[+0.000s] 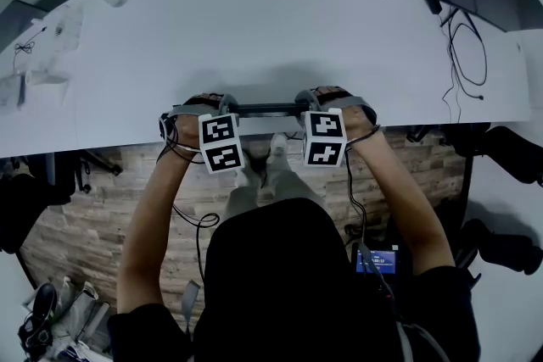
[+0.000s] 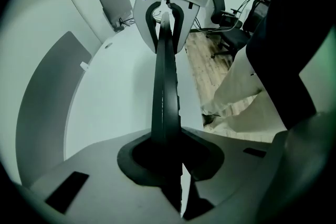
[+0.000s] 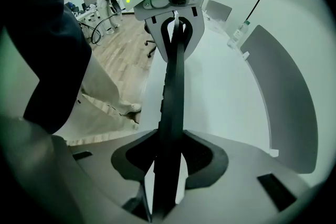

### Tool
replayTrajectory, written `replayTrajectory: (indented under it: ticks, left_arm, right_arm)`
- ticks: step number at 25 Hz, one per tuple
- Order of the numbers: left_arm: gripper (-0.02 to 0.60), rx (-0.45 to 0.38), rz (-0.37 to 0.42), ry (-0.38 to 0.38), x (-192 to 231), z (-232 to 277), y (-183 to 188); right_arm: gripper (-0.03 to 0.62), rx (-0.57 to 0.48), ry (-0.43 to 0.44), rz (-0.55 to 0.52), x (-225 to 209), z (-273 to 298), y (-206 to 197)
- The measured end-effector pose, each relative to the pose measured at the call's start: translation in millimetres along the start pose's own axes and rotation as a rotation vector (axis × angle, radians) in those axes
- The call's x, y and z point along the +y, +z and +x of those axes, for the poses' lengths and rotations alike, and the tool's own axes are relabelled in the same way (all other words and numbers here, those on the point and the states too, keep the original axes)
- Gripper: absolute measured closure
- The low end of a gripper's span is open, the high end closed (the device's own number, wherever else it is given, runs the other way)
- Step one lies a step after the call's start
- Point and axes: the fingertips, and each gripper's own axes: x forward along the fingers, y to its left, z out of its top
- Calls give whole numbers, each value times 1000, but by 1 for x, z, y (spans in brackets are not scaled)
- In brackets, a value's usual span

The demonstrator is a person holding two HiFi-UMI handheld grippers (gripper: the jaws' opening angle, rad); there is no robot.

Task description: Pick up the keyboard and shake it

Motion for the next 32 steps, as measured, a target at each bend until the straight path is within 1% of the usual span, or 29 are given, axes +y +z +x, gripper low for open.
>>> replayTrajectory:
  ticks: [5,10,12,14,15,20,23,27,32]
  left_arm:
    - [500,3,-10,-12,-1,1,2]
    - [500,1,-12,-17,-1,1,3]
    - [500,0,-13,-19,-2,1,4]
    - [500,-2,-17,-22,-2,1,4]
    - [500,-2,-18,-24,-2,2,4]
    - [501,-8,-32,-24,3,1,3]
    - [501,-13,-37,-18,4,1,3]
    - [500,-5,-26,-16,4,1,3]
    - [500,-13,-22,-11,3,-9,6]
  right_arm:
    - [447,9,31,21,-2,0,-1]
    - [444,36,79,5,-3,9,5]
    - [445,43,104,4,-2,14,8]
    - [461,46,119,-1,0,19,9]
    - [480,49,119,-3,1,20,9]
    - [505,45,91,17,-7,22,10]
    - [508,42,91,17,-9,22,10]
    - [510,42,101,20,-8,21,10]
    - [510,47,101,13,-7,9,11]
